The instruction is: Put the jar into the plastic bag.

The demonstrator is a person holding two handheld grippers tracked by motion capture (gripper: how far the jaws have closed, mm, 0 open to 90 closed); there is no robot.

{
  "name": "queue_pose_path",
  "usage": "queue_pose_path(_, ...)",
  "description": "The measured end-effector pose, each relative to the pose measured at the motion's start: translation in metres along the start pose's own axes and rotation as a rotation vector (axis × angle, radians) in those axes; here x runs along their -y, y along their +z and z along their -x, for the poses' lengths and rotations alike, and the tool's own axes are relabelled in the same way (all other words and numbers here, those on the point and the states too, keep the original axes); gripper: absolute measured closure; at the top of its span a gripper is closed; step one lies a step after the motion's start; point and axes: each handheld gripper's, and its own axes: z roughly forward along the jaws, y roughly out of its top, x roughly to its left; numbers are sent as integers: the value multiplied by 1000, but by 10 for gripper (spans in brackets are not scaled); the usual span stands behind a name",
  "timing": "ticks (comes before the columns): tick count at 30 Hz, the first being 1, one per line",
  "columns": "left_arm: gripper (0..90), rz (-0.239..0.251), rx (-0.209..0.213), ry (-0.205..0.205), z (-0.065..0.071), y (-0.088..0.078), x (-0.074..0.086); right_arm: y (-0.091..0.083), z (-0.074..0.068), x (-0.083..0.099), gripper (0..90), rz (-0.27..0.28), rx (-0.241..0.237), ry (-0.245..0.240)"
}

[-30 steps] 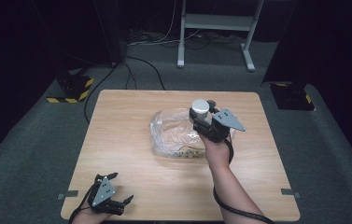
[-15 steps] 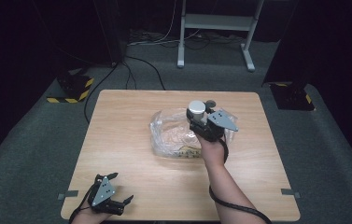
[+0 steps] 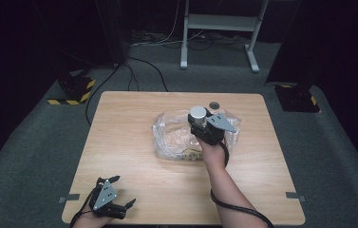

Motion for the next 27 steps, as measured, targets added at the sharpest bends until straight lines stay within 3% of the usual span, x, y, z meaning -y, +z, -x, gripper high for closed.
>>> queue_pose_path(13,15,1,1,1,0,0,0,6,5,7,329,-23,3,37)
queue_pose_path(27,15,0,-1,4,0,0,0,5,6,6,303,-51,-19,12)
